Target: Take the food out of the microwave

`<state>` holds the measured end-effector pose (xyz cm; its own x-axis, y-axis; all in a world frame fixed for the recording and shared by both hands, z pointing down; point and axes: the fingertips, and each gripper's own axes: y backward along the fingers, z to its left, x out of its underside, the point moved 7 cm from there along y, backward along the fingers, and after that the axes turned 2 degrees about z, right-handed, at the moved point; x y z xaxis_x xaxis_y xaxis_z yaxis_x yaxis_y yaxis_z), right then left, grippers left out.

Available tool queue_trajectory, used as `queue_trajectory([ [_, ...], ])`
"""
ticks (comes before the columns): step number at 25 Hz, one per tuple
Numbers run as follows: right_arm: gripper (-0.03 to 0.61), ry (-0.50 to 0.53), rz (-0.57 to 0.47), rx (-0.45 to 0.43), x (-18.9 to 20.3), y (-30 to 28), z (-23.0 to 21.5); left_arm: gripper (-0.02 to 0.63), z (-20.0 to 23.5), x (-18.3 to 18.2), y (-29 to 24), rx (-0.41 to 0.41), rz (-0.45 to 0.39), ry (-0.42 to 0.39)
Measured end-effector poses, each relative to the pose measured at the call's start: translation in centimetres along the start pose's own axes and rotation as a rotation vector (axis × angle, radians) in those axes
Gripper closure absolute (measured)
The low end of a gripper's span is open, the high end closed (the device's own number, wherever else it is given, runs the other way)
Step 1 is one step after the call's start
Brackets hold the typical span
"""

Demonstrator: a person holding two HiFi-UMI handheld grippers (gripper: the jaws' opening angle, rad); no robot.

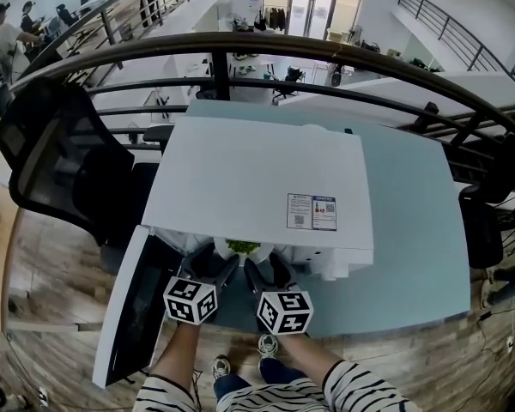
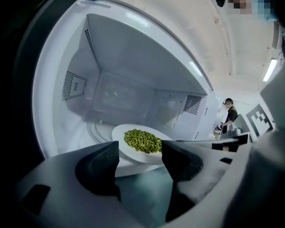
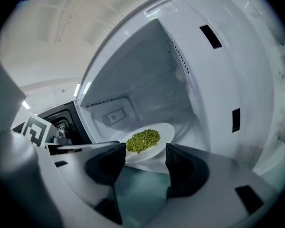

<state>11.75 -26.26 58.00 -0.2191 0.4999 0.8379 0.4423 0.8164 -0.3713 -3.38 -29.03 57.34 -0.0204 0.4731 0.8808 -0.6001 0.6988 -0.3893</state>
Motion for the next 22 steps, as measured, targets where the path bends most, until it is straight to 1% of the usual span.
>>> queue_trajectory([
  [8,0.321,-0.04,-0.001,-0.011,0.3,0.9,-0.1,0.351,-0.9,0.7,1.1,-0.011,-0.02,0.037],
  [13,0.322,-0.156,0.007,-0.008,0.5,0.4,-1.3,0.352,0.0,0.6,1.1,-0.037,-0.066,0.156],
  [16,0.323,-0.182,0.013,-0.022,0.6,0.1,-1.4,0.352,0.5,0.8,0.9,-0.054,-0.063,0.206],
  [18,0.328,-0.201,0.01,-0.034,0.6,-0.1,-1.4,0.352,0.9,1.1,0.7,-0.052,-0.065,0.259],
  [20,0.339,-0.216,0.011,-0.046,0.5,-0.3,-1.3,0.353,1.1,1.3,0.5,-0.047,-0.069,0.301],
  [22,0.364,-0.238,0.015,-0.058,0.6,-0.6,-1.3,0.357,1.2,1.5,0.3,-0.037,-0.066,0.32],
])
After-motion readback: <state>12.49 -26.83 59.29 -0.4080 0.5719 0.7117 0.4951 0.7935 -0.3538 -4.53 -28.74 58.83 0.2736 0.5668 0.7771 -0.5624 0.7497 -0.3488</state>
